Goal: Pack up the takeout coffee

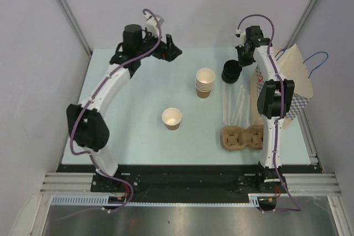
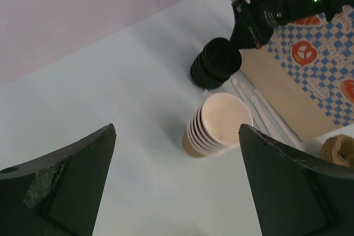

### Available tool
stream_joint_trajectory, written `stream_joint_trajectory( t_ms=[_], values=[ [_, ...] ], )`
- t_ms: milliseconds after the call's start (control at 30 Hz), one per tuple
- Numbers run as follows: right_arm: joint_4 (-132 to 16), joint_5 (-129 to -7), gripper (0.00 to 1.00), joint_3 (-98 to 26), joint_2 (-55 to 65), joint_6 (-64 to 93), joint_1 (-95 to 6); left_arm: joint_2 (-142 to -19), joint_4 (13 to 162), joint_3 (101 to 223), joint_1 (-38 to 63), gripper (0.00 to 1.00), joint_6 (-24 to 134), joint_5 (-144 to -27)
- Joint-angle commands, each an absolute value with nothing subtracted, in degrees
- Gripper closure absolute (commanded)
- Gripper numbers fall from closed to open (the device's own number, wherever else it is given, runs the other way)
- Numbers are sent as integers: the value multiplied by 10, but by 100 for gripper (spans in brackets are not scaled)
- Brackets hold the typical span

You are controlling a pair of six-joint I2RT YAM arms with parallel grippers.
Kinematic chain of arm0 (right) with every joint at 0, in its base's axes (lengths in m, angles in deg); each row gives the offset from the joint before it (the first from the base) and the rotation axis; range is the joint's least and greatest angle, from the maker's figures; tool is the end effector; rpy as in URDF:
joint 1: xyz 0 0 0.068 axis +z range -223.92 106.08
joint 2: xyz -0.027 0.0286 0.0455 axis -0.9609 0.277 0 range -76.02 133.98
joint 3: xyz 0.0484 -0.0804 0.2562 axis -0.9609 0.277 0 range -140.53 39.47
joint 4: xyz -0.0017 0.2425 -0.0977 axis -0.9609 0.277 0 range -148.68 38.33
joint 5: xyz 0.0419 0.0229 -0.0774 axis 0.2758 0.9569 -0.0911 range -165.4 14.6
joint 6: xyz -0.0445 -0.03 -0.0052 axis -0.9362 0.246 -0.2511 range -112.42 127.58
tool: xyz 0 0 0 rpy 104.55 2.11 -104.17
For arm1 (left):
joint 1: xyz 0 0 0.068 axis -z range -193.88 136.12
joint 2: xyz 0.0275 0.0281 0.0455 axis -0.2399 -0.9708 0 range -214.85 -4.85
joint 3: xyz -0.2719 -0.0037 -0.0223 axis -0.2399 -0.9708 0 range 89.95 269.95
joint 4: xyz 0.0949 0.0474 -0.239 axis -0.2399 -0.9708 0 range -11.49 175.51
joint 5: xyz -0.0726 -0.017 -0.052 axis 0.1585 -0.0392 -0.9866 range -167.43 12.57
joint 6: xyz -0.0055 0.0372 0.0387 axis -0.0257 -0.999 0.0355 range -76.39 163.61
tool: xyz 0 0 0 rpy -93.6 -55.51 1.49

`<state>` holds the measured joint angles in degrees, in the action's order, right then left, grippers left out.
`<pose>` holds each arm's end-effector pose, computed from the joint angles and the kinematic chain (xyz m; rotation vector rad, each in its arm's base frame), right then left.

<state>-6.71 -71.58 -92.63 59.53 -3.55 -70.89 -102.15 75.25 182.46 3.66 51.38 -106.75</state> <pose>0.5179 0.0298 0.2534 -0.3386 2.5123 0.0285 0.3801 -0.1385 0.3874 0.5223 1.7947 -0.7754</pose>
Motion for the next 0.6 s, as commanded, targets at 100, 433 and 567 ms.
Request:
stream_joint_trajectory(
  t_ms=[100,433,567],
  values=[
    [-75,-706,100,-950,552,2,-715,-1234,823,2057,95,3,553,-1034],
    [-88,-689,100,-959,555,37,-722,-1405,872,2184,125,4,545,-1085],
    [-91,-685,100,-961,558,43,-722,-1442,902,2207,126,3,569,-1107]
  ],
)
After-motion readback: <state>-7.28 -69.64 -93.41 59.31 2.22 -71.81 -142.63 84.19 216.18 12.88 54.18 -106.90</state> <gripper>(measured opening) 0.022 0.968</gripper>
